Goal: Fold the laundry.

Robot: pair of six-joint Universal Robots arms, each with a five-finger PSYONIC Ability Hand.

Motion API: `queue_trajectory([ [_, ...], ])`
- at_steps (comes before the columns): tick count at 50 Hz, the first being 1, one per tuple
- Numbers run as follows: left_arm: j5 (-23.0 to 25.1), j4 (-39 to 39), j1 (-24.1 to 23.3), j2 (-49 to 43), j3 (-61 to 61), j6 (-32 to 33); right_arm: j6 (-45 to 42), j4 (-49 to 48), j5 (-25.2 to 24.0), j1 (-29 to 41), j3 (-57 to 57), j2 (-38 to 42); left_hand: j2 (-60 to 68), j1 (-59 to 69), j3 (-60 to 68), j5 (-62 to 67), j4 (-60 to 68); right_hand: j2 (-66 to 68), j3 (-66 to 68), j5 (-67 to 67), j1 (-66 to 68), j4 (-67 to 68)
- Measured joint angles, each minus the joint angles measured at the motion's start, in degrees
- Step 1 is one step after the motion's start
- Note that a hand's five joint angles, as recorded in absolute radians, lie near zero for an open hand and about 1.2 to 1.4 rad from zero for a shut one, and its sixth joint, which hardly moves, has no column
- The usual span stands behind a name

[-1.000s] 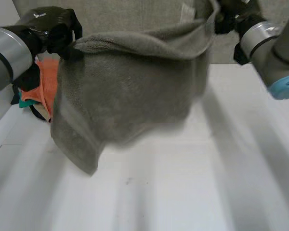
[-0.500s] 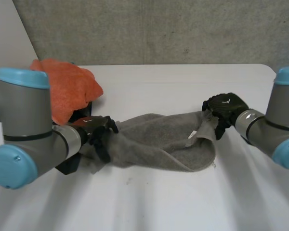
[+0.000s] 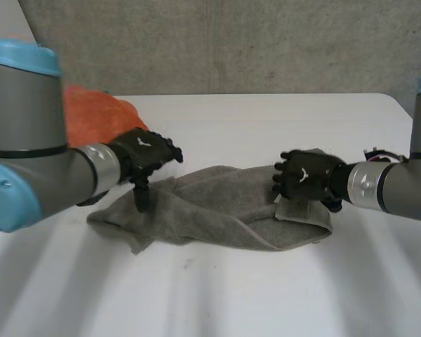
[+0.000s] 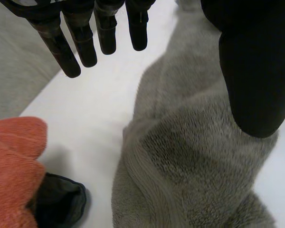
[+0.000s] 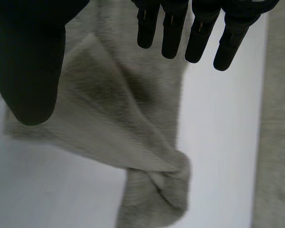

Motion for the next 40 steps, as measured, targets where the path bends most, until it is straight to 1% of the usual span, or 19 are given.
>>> queue_trajectory([
  [6, -2.7, -0.3, -1.1, -7.8, 4.5, 5.7, -0.7, -0.7, 0.9, -0.4, 0.8, 2.8, 0.0, 0.0, 0.0, 0.0, 0.0, 0.6, 0.7, 0.7, 0.7, 0.6],
  [10, -4.1, -1.3, -1.2, -11.9, 6.9, 7.9, -0.3, -3.4, 1.3, -0.5, 0.7, 4.4, 2.8, 2.8, 2.0, 3.1, 2.9, 7.8, 7.3, 6.6, 7.9, 7.5],
  [11, -4.5, -1.8, -1.1, -13.3, 7.8, 8.5, -0.1, -4.9, 1.4, -0.5, 0.5, 4.9, 11.6, 12.5, 10.2, 11.9, 11.7, 14.0, 13.1, 12.8, 14.3, 13.4],
  [12, -4.6, -2.0, -1.1, -13.9, 8.2, 8.8, 0.0, -5.7, 1.5, -0.4, 0.3, 5.2, 15.6, 17.4, 14.2, 15.9, 15.7, 17.8, 16.8, 16.4, 18.2, 17.1],
  [13, -4.9, -2.4, -1.1, -14.9, 9.1, 9.3, 0.2, -7.1, 1.6, -0.4, 0.0, 5.5, 28.5, 30.4, 27.0, 28.7, 28.7, 21.6, 20.5, 19.9, 21.8, 20.7],
  [14, -5.1, -2.5, -1.1, -15.5, 9.8, 9.5, 0.5, -8.8, 1.8, -0.3, -0.4, 5.9, 31.1, 33.0, 28.2, 29.9, 29.9, 35.0, 33.5, 32.0, 33.9, 33.9],
  [15, -5.3, -2.5, -1.1, -15.8, 10.2, 9.7, 0.7, -9.3, 1.9, -0.2, -0.5, 6.1, 31.1, 33.0, 28.2, 29.9, 29.9, 35.9, 34.4, 33.8, 35.7, 34.7],
  [16, -5.7, -2.5, -1.1, -16.6, 11.6, 9.9, 1.3, -11.8, 2.2, 0.0, -1.3, 6.7, 51.4, 52.2, 49.0, 50.6, 51.2, 45.7, 44.2, 43.6, 44.4, 44.7],
  [18, -6.4, -2.0, -1.2, -17.3, 13.6, 10.1, 2.4, -14.5, 2.6, 0.3, -2.7, 7.3, 52.1, 52.2, 50.0, 51.4, 52.2, 48.0, 46.8, 46.0, 45.0, 47.6],
  [19, -7.0, -1.5, -1.2, -17.6, 15.1, 10.2, 3.3, -16.1, 2.9, 0.5, -3.8, 7.8, 54.3, 52.2, 52.1, 52.3, 54.5, 48.1, 47.3, 46.3, 45.0, 48.2],
  [22, -8.3, 0.1, -1.2, -17.8, 18.5, 10.1, 6.5, -19.2, 3.5, 0.9, -7.2, 8.8, 54.3, 52.2, 52.2, 52.3, 54.5, 48.1, 47.3, 46.3, 45.0, 48.3],
  [25, -10.7, 4.3, -0.9, -17.3, 25.5, 9.2, 16.3, -23.7, 4.9, 1.5, -15.7, 10.5, 54.3, 52.2, 52.2, 52.3, 54.6, 48.1, 47.3, 46.8, 45.2, 48.3],
  [27, -12.0, 8.2, -0.5, -16.4, 30.3, 7.4, 27.4, -27.3, 7.4, 1.5, -23.6, 11.7, 54.3, 52.2, 52.2, 52.3, 54.6, 48.1, 47.4, 47.2, 45.4, 48.4],
  [28, -12.4, 9.5, -0.3, -16.0, 31.7, 6.7, 30.4, -28.2, 8.2, 1.5, -25.7, 12.0, 54.3, 52.2, 52.2, 52.2, 54.6, 48.1, 47.4, 47.2, 45.4, 48.4],
  [31, -13.4, 15.6, 0.4, -13.9, 37.0, 2.4, 47.4, -32.8, 13.5, 1.2, -36.2, 13.0, 54.3, 52.2, 52.5, 52.2, 54.6, 48.1, 47.4, 47.3, 45.4, 48.4],
  [32, -13.6, 16.9, 0.6, -13.3, 37.9, 1.2, 50.6, -33.7, 14.7, 1.1, -38.1, 13.1, 54.3, 52.2, 52.6, 52.3, 54.6, 48.1, 47.4, 47.3, 45.4, 48.4],
  [33, -13.8, 19.1, 0.8, -12.3, 39.1, -1.0, 56.9, -35.5, 17.2, 0.8, -41.6, 13.3, 54.4, 52.2, 52.6, 52.2, 54.6, 48.1, 47.4, 47.3, 45.4, 48.4],
  [36, -14.6, 22.4, 1.2, -10.0, 39.7, -5.7, 65.1, -38.2, 20.8, 0.3, -45.8, 12.9, 54.5, 52.2, 52.6, 52.2, 54.6, 48.1, 47.4, 47.4, 45.4, 48.4],
  [40, -16.2, 24.2, 1.7, -7.6, 37.0, -10.7, 69.1, -39.7, 22.5, -0.1, -46.2, 11.7, 54.5, 52.2, 52.6, 52.2, 54.6, 48.1, 47.4, 47.3, 45.4, 48.4],
])
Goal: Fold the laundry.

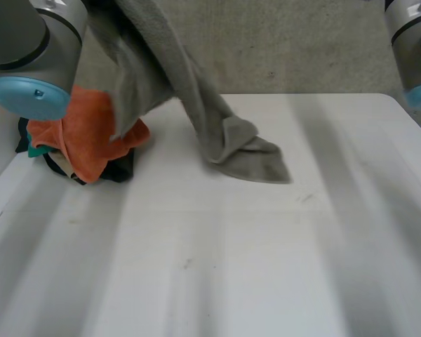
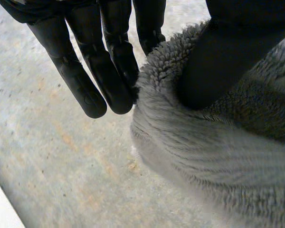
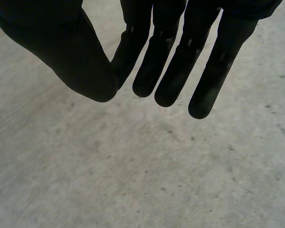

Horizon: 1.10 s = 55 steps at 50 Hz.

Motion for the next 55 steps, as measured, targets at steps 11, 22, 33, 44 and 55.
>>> queue_trajectory([
  [11, 1.5, -0.1, 0.5, 4.6, -19.3, -4.8, -4.4, 7.2, -10.9, 0.6, 17.2, -3.2, 0.1, 0.0, 0.1, 0.0, 0.0, -34.1, -33.6, -34.8, -32.1, -34.0],
  [22, 7.7, 0.4, 1.1, 12.5, -27.4, -4.0, -17.3, 17.6, -24.7, 4.2, 26.8, -1.6, 0.1, 0.0, 0.1, 0.0, 0.2, -44.9, -45.1, -48.0, -42.7, -46.3],
  [33, 10.7, -5.2, 0.9, 19.9, -24.3, -4.8, -29.2, 17.6, -26.6, 10.5, 26.2, 3.0, 0.1, 0.0, 0.1, 0.0, 0.2, -44.9, -45.1, -48.0, -42.7, -46.3],
  [44, 10.9, -10.4, -0.6, 22.6, -19.4, -7.8, -27.2, 9.2, -23.4, 16.9, 24.8, 10.0, 0.1, 0.0, 0.1, 0.0, 0.2, -36.5, -36.8, -36.9, -33.6, -37.4],
  [55, 9.8, -12.3, 1.0, 22.7, -18.3, -9.4, -23.1, 8.8, -16.3, 16.9, 25.3, 10.4, 0.1, 0.0, 0.1, 0.0, 0.2, -0.3, 0.0, -1.4, -0.3, 0.0],
])
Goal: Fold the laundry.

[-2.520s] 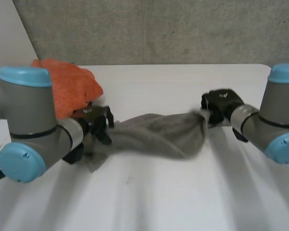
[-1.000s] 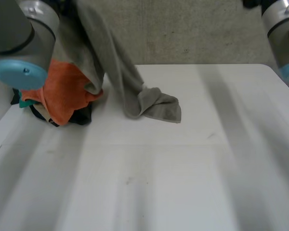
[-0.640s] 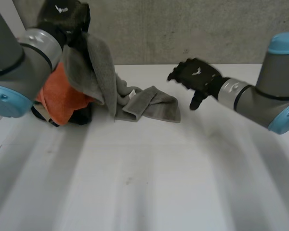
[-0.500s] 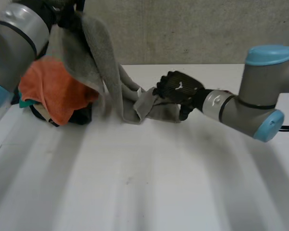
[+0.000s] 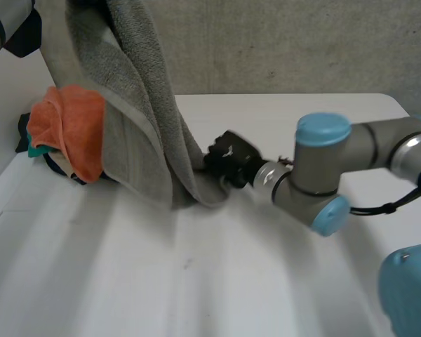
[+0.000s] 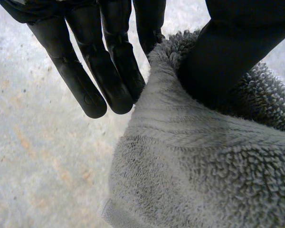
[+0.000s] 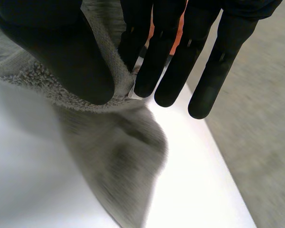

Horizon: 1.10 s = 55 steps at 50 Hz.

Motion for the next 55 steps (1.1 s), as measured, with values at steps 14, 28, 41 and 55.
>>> queue_trajectory([
  [14, 0.0, -9.5, 5.3, 3.6, -7.7, 2.0, 18.1, 10.3, 1.3, -19.8, 3.6, -26.9, 0.0, 0.0, 0.0, 0.0, 0.0, 0.0, 0.1, 0.9, 0.0, 0.1],
  [28, 0.3, -21.6, 4.3, 0.7, -14.6, 7.6, 14.2, 30.0, 0.9, -29.0, -2.2, -32.8, 0.0, 0.0, 0.0, 0.0, 0.0, 0.0, 0.1, 0.9, 0.0, 0.2],
  [41, 2.8, -3.8, 2.3, -18.7, 5.2, 9.4, 20.9, 6.2, 12.3, -23.8, -11.6, -18.0, 0.1, 0.0, 0.2, 0.0, 0.0, 0.3, 0.3, 0.9, 0.0, 0.3],
  [55, -0.7, 25.2, 1.8, -22.3, 17.1, 1.3, 46.4, -33.3, 18.3, -23.0, -12.7, -16.1, 0.1, 0.0, 0.2, 0.0, 0.0, 0.3, 0.3, 1.3, 0.0, 0.3],
])
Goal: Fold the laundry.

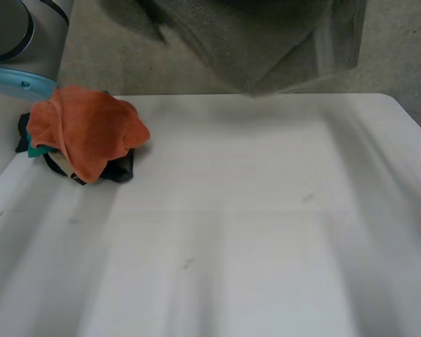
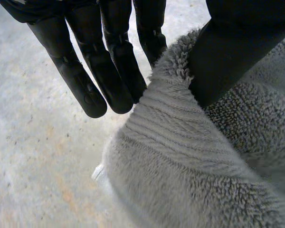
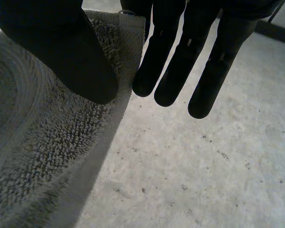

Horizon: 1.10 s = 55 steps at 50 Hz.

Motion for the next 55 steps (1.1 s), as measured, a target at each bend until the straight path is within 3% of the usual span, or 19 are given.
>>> queue_trajectory([
  [8, -1.9, -3.1, -0.3, 0.1, -14.9, -1.0, -4.0, 13.2, -2.4, -2.0, 7.7, -0.7, 0.0, 0.0, 0.0, 0.0, 0.0, 0.0, 0.0, 0.0, 0.0, 0.0],
  [16, -1.8, -5.7, -1.1, -0.7, -33.4, -0.6, -15.6, 31.1, -5.9, -4.4, 18.6, 0.9, -2.2, -0.7, -1.8, -0.4, -2.2, 0.0, 0.0, 0.0, 0.0, 0.0],
  [20, -1.6, -10.0, -1.9, 0.1, -41.2, -0.7, -22.6, 35.8, -8.6, -6.2, 25.6, 1.6, -18.2, -17.7, -17.2, -14.7, -17.7, 0.0, 0.0, 0.0, 0.0, 0.0],
  [26, -1.2, -19.3, -3.2, 3.7, -46.0, -0.6, -26.9, 35.1, -11.1, -8.3, 31.3, 0.8, -37.5, -36.4, -36.8, -35.3, -37.9, 0.0, 0.0, 0.0, 0.0, 0.0],
  [33, -0.9, -25.6, -1.8, 9.3, -44.3, 1.1, -27.4, 33.5, -12.4, -9.2, 34.1, -2.4, -44.1, -42.4, -43.8, -42.8, -45.3, 0.0, 0.0, 0.0, 0.0, 0.0],
  [43, -0.4, -25.6, 1.3, 10.5, -37.1, 6.9, -28.6, 32.3, -14.1, -8.2, 37.7, -6.6, -44.9, -42.5, -44.4, -43.5, -45.8, 0.0, 0.0, 0.0, 0.0, 0.0],
  [49, 0.4, -25.3, 2.8, 5.5, -29.5, 13.7, -31.0, 31.3, -14.3, -8.1, 39.2, -7.9, -54.9, -53.9, -54.5, -52.5, -55.4, 0.0, 0.0, 0.0, 0.0, 0.0],
  [55, 1.1, -26.1, 4.8, -4.0, -20.4, 20.2, -32.2, 31.4, -14.5, -8.7, 39.8, -8.0, -57.1, -55.5, -56.3, -53.2, -57.5, 0.0, 0.0, 0.0, 0.0, 0.0],
])
